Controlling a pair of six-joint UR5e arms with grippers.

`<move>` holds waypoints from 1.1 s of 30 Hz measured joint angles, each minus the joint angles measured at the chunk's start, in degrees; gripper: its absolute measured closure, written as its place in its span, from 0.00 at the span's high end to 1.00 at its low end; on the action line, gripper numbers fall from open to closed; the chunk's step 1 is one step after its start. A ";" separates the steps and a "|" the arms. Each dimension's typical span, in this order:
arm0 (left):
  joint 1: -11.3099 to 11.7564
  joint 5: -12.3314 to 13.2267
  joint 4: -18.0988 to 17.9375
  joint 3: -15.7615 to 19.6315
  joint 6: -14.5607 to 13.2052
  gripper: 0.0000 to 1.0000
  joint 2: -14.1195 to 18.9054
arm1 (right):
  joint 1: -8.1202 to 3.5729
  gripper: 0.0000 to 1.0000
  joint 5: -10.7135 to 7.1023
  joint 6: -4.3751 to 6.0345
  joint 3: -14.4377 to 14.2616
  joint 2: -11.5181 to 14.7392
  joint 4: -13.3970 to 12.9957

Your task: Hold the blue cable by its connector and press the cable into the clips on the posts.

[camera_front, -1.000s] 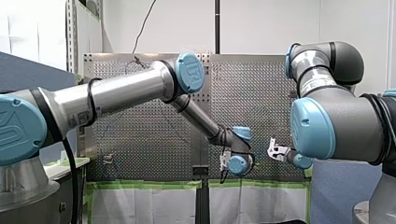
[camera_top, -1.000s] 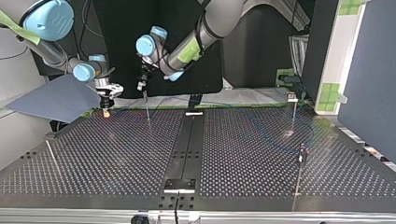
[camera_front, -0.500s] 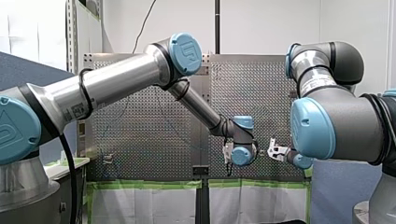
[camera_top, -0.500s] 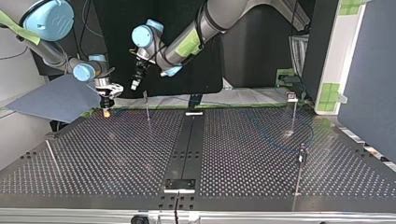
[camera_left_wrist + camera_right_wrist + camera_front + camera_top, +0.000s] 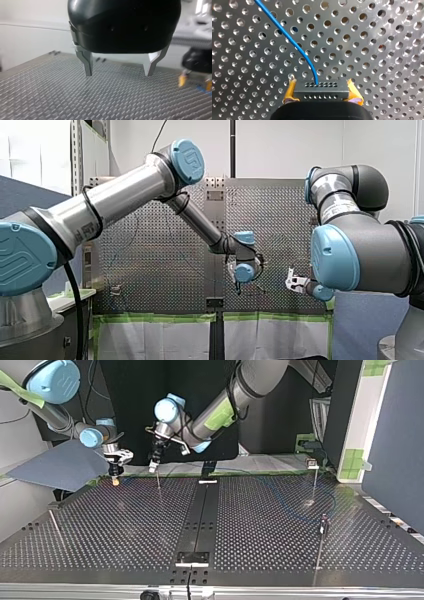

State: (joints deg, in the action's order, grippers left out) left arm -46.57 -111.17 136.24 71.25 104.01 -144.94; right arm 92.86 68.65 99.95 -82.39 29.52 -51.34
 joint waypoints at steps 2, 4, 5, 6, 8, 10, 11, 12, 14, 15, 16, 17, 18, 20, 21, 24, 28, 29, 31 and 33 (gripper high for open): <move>1.11 0.22 -0.34 1.13 1.10 1.00 1.11 | 0.11 0.00 0.00 0.02 0.00 0.00 0.00; 2.04 0.33 -0.69 2.03 2.04 1.00 2.04 | 0.23 0.00 0.00 0.05 -0.01 -0.01 0.00; 2.60 0.34 -0.85 2.67 2.66 1.00 2.66 | 0.27 0.00 0.00 0.06 0.00 -0.01 0.00; 2.93 0.33 -0.91 3.14 3.12 1.00 3.12 | 0.32 0.00 -0.01 0.07 -0.01 -0.01 0.00; 3.32 0.30 -0.84 4.24 4.23 1.00 4.24 | 0.41 0.00 -0.05 0.08 0.00 -0.01 0.00; 3.41 0.27 -0.62 5.20 4.96 1.00 5.20 | 0.55 0.00 -0.17 0.08 0.01 -0.02 0.00; 3.39 0.25 -0.49 5.83 5.30 1.00 5.84 | 0.62 0.00 -0.23 0.09 0.01 -0.01 0.00; 3.37 0.24 -0.42 6.31 5.49 1.00 6.30 | 0.67 0.00 -0.27 0.09 0.02 -0.03 0.00; 3.34 0.20 -0.42 7.37 5.79 1.00 7.37 | 0.75 0.00 -0.31 0.09 0.02 -0.03 0.00; 3.33 0.18 -0.49 7.85 5.87 1.00 7.85 | 0.79 0.00 -0.32 0.09 0.03 -0.04 0.00; 3.32 0.14 -0.58 8.32 5.95 1.00 8.31 | 0.82 0.00 -0.33 0.09 0.02 -0.05 0.00; 3.30 0.06 -0.69 8.88 6.04 1.00 8.88 | 0.83 0.00 -0.34 0.09 0.02 -0.05 0.00; 3.27 -0.02 -0.74 9.29 6.09 1.00 9.30 | 0.85 0.00 -0.33 0.09 0.03 -0.05 0.00; 3.25 -0.21 -0.74 10.20 6.18 1.00 10.19 | 0.89 0.00 -0.33 0.09 0.02 -0.05 -0.01; 3.24 -0.26 -0.73 10.60 6.21 1.00 10.59 | 0.93 0.00 -0.34 0.09 0.01 -0.05 0.00; 3.16 -0.36 -0.66 12.08 6.25 1.00 12.06 | 1.02 0.00 -0.35 0.08 0.03 -0.06 0.00; 3.01 -0.41 -0.57 13.98 6.27 1.00 13.97 | 1.13 0.00 -0.35 0.09 0.05 -0.07 0.00; 2.99 -0.43 -0.56 14.55 6.27 1.00 14.55 | 1.13 0.00 -0.35 0.09 0.05 -0.07 0.00; 2.97 -0.46 -0.53 15.40 6.32 1.00 15.39 | 1.13 0.00 -0.35 0.09 0.06 -0.07 0.00; 2.90 -0.67 -0.49 16.37 6.42 1.00 16.37 | 1.18 0.00 -0.35 0.09 0.06 -0.08 0.00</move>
State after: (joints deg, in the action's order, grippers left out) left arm -43.67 -111.84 135.76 87.62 110.43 -128.57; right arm 94.04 68.30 100.04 -82.32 29.44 -51.34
